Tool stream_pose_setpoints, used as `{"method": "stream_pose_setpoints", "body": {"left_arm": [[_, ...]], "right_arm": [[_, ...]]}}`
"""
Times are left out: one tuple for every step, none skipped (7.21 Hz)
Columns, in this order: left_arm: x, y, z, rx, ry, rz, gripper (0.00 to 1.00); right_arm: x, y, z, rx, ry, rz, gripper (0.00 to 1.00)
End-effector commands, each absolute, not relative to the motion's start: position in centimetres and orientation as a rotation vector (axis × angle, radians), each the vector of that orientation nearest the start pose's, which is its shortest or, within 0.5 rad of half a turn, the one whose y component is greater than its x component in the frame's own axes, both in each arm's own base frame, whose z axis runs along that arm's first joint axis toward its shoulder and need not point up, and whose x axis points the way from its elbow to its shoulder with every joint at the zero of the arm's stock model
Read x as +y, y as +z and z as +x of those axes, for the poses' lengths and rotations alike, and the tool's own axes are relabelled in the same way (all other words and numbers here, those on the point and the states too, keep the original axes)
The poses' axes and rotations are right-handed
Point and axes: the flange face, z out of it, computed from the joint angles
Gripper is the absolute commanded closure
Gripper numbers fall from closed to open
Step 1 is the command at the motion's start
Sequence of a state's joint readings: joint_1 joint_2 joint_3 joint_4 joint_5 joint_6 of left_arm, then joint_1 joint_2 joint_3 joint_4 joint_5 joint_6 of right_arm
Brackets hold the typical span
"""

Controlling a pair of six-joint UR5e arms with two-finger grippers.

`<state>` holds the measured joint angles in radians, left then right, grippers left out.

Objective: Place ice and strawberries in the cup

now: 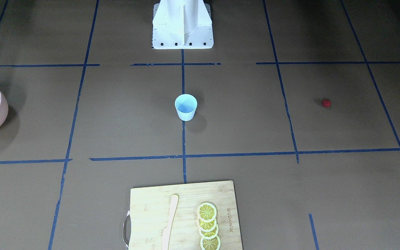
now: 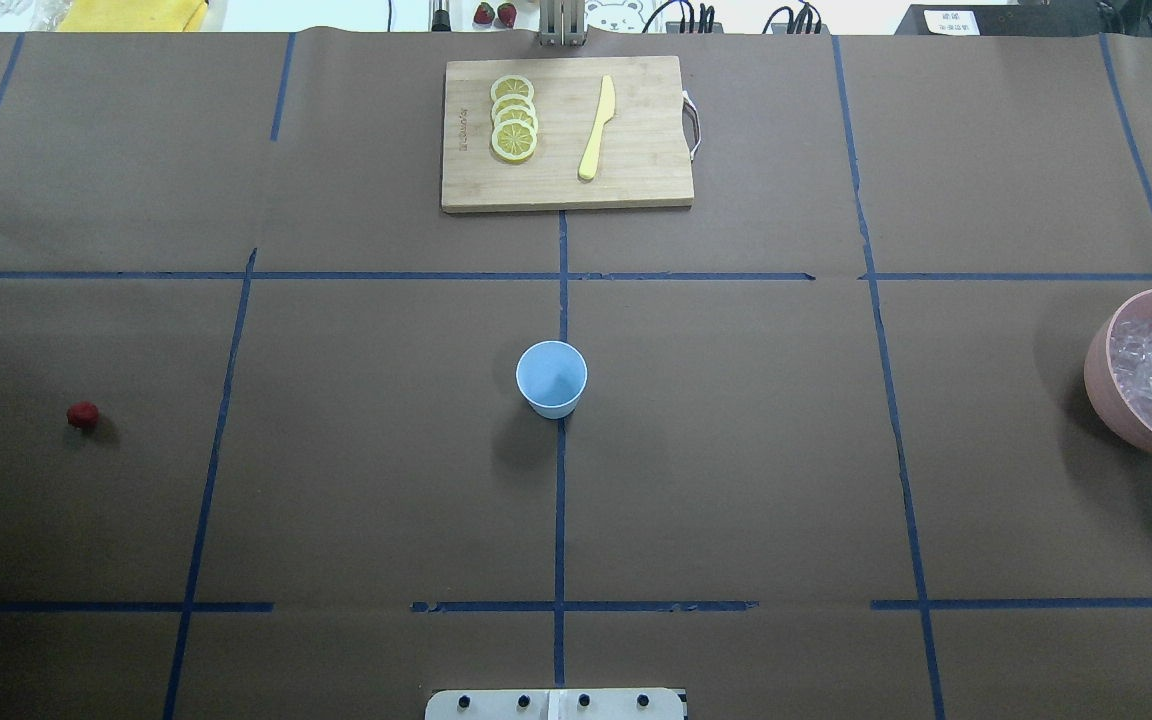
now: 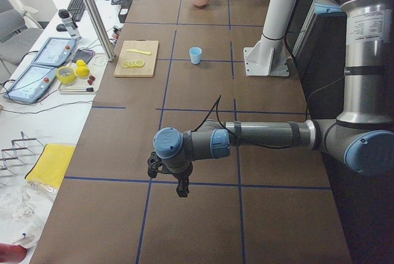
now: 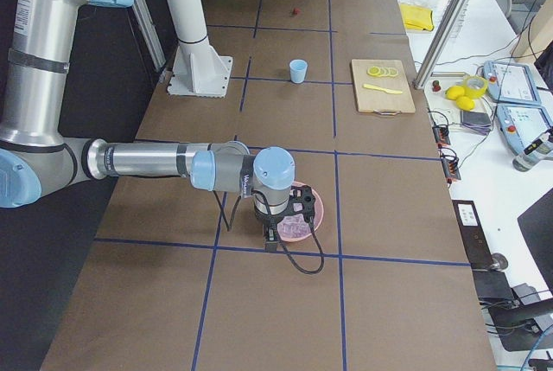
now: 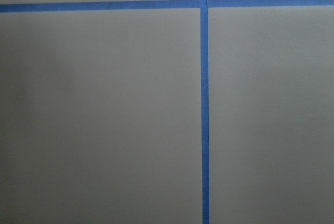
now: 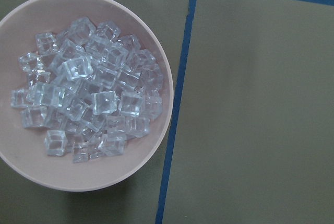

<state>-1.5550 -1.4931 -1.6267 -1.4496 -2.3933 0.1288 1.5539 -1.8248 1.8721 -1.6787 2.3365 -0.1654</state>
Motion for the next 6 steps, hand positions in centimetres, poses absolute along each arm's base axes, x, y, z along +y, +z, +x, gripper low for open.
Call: {"method": "stream_pose_setpoints", "body": {"left_arm": [[-45.0,67.5,-5.2,0.827,0.081,-0.088,0.00],[-44.9,67.2,-5.2,0.825,0.085,-0.080,0.00],[-44.7,67.4,-5.3,0.818,0.083,-0.085,0.00],[-44.7,67.6,-5.5,0.778,0.087,-0.085,0.00],[-43.9,68.1,-5.5,0.783,0.086,-0.093,0.00],[-44.0,68.1,-5.5,0.786,0.089,-0.087,0.00]], "right_arm": [[-38.0,63.4,5.8,-0.770,-0.150,-0.005,0.00],[-37.9,63.4,5.8,-0.770,-0.150,-0.005,0.00],[-38.0,63.4,5.7,-0.770,-0.152,-0.003,0.00],[-37.8,63.6,5.8,-0.770,-0.147,-0.008,0.00],[-37.8,63.7,5.7,-0.770,-0.147,-0.010,0.00],[-37.8,63.7,5.7,-0.772,-0.147,-0.010,0.00]]}}
